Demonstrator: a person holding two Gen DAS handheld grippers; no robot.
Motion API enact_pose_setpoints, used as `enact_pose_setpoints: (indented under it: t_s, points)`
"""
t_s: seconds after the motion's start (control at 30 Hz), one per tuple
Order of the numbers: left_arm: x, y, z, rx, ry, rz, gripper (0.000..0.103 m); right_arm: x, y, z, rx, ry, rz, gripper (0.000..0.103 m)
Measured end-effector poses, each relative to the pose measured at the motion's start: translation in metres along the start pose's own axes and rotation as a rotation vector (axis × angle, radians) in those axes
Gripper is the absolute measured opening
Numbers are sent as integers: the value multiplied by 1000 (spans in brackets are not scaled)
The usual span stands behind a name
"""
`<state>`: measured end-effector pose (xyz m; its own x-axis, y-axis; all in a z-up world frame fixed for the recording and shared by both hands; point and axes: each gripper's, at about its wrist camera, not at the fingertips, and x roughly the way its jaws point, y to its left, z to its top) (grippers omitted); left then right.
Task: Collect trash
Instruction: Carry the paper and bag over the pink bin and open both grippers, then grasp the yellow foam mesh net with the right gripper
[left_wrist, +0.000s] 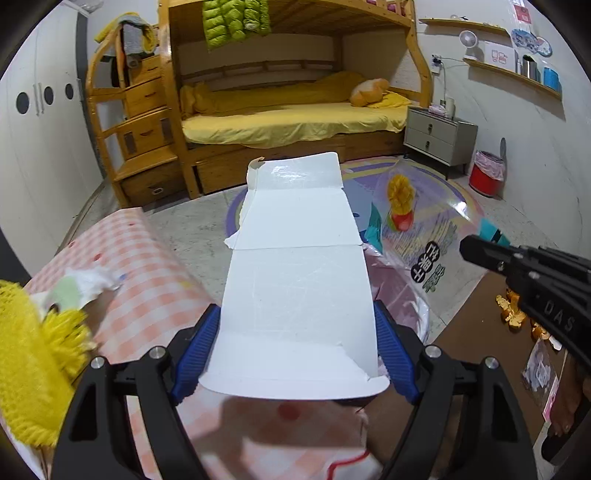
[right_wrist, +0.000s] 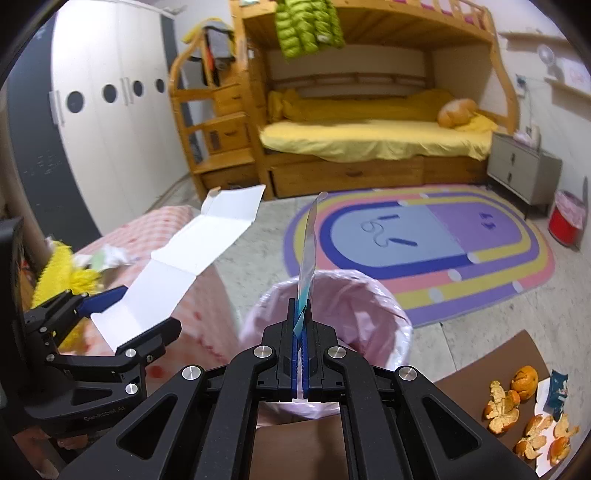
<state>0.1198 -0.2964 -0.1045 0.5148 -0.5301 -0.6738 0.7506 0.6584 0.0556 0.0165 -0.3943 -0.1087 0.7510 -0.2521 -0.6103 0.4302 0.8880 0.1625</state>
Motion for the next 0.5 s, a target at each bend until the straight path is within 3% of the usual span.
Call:
enact_pose_setpoints:
  t_s: [0.13, 0.2, 0.27, 0.5]
  points:
    - [20, -9, 10, 32, 4, -15, 79, 22, -16, 0, 22, 23, -10, 6]
    - [24, -5, 14, 11, 0, -39, 91, 37, -22, 0, 24, 46, 2, 9]
    - [22, 0, 16, -16, -9, -55, 92, 49, -26, 0, 48, 78, 19, 27]
    - [-3, 23, 23, -83, -46, 7, 92, 33, -20, 1, 52, 63, 21, 29]
